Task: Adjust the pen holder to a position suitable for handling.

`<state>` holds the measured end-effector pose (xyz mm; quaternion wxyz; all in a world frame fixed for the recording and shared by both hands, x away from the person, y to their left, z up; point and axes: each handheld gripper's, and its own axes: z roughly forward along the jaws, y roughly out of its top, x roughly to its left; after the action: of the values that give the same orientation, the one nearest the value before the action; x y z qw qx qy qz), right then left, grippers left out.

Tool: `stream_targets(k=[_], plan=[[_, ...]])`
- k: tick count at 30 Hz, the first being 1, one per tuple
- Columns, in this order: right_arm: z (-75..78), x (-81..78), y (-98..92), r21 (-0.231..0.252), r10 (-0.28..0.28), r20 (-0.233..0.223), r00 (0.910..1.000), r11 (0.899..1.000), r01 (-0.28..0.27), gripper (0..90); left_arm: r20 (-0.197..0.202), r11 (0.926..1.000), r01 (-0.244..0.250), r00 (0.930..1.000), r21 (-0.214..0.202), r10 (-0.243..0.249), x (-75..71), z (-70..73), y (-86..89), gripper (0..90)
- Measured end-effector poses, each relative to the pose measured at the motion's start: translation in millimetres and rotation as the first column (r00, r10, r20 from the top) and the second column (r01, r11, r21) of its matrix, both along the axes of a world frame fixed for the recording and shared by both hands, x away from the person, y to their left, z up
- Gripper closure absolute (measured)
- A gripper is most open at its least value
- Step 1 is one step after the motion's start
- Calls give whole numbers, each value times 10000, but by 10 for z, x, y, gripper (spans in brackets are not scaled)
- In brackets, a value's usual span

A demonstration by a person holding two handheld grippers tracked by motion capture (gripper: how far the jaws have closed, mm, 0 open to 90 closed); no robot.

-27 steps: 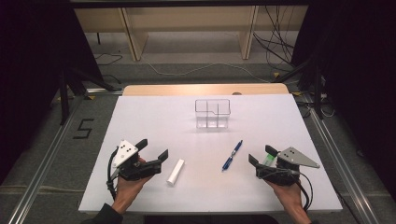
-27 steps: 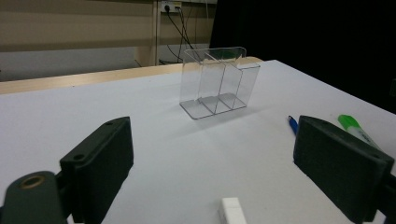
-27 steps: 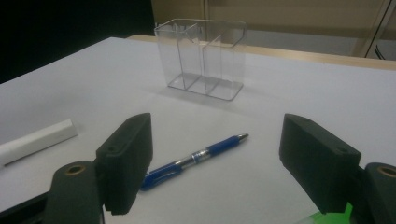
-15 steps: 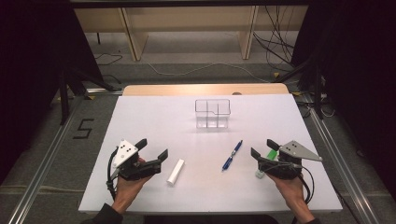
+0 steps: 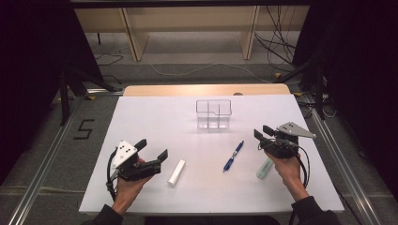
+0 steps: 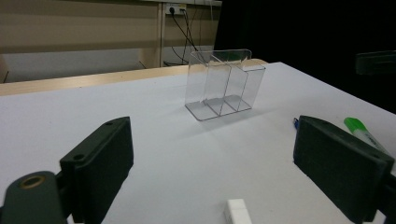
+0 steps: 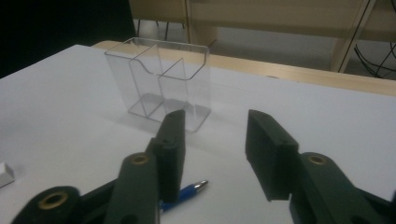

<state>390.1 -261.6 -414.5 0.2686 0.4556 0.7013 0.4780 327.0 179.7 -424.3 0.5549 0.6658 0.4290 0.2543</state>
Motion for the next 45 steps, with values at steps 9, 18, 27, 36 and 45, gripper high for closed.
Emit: stream_targets(k=[9,18,27,36,45], plan=[[-35,404,-29,125,-67,-450,9990,9999,73,874,-30,10000,58,10000,63,-58,-1,-6,-7,114],[-125,852,86,-48,-300,-1260,9916,9995,296,900,-22,10000,72,10000,13,-72,8,-3,-2,114],[-213,1147,261,-333,-531,-1761,9829,9983,480,900,-11,9999,132,9999,32,-132,9,0,-9,114],[-363,1350,514,-461,-472,-2240,9735,9982,377,900,-43,9999,123,9999,59,-123,9,0,-10,114],[-398,1400,633,-536,-361,-2392,9703,9983,239,900,-84,9999,124,9999,38,-124,12,0,-4,114]])
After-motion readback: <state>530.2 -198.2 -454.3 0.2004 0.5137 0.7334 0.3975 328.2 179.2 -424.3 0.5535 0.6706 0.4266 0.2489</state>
